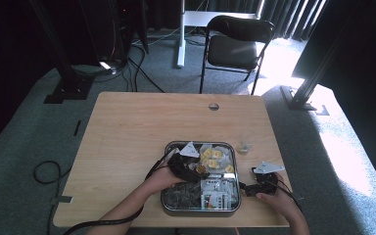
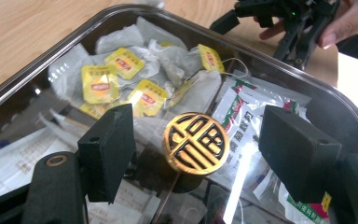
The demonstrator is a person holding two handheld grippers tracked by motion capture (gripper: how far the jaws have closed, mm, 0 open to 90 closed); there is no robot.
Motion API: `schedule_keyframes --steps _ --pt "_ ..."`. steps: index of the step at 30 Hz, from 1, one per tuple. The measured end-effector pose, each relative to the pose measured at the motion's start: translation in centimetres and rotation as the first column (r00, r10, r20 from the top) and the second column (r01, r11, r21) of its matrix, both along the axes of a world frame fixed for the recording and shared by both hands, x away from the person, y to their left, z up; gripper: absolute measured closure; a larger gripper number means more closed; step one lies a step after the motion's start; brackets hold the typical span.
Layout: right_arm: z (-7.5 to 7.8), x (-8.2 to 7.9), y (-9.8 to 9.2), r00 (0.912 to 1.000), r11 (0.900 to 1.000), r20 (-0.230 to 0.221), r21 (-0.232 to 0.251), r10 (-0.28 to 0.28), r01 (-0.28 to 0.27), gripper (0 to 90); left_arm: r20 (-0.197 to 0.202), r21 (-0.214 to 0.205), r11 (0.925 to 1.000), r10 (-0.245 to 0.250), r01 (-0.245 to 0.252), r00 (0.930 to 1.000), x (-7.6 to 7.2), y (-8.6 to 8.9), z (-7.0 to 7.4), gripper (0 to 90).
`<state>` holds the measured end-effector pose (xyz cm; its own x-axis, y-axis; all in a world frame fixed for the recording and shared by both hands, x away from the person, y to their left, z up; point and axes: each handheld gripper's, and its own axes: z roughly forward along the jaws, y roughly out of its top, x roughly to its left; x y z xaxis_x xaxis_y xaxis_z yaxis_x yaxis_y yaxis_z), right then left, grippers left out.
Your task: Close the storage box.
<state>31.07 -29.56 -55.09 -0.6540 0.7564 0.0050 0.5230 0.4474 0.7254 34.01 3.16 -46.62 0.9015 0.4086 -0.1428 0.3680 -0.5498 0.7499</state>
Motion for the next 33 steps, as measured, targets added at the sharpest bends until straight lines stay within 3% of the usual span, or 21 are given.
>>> schedule_keyframes --steps 3,8,12,16,19,20,22,23,33 --pt "0.0 0.0 0.0 1.0000 1.0000 0.000 0.000 0.000 0.000 12.0 -0.002 -0.016 0.9998 0.014 -0.014 0.9999 0.1 0.3 0.1 16.9" --pt "0.0 0.0 0.0 1.0000 1.0000 0.002 0.000 0.001 -0.001 12.0 0.075 -0.006 0.9980 0.064 -0.063 0.9952 0.1 0.8 0.3 9.6" --pt "0.0 0.0 0.0 1.0000 1.0000 0.002 -0.001 0.001 -0.001 12.0 0.094 -0.014 0.9963 0.086 -0.085 0.9919 0.2 1.5 0.4 0.9" --pt "0.0 0.0 0.0 1.0000 1.0000 0.001 0.000 0.001 0.000 12.0 0.129 -0.017 0.9928 0.120 -0.118 0.9844 0.3 2.3 0.5 0.9" --pt "0.0 0.0 0.0 1.0000 1.0000 0.000 0.000 0.000 0.000 12.0 0.126 -0.019 0.9918 0.128 -0.127 0.9837 0.4 2.8 0.5 0.9" --pt "0.0 0.0 0.0 1.0000 1.0000 0.000 -0.001 0.001 -0.001 12.1 0.150 -0.012 0.9895 0.144 -0.144 0.9781 0.5 3.1 0.4 0.9" --pt "0.0 0.0 0.0 1.0000 1.0000 0.000 -0.001 0.001 -0.001 12.0 0.155 -0.011 0.9890 0.147 -0.147 0.9769 0.5 3.4 0.4 1.0" --pt "0.0 0.0 0.0 1.0000 1.0000 0.000 -0.001 0.001 -0.001 12.0 0.166 -0.014 0.9866 0.163 -0.163 0.9726 0.5 3.9 0.3 1.0" --pt "0.0 0.0 0.0 1.0000 1.0000 0.000 0.000 0.000 0.000 12.0 0.157 -0.013 0.9800 0.198 -0.199 0.9676 0.8 6.0 -0.2 1.0"
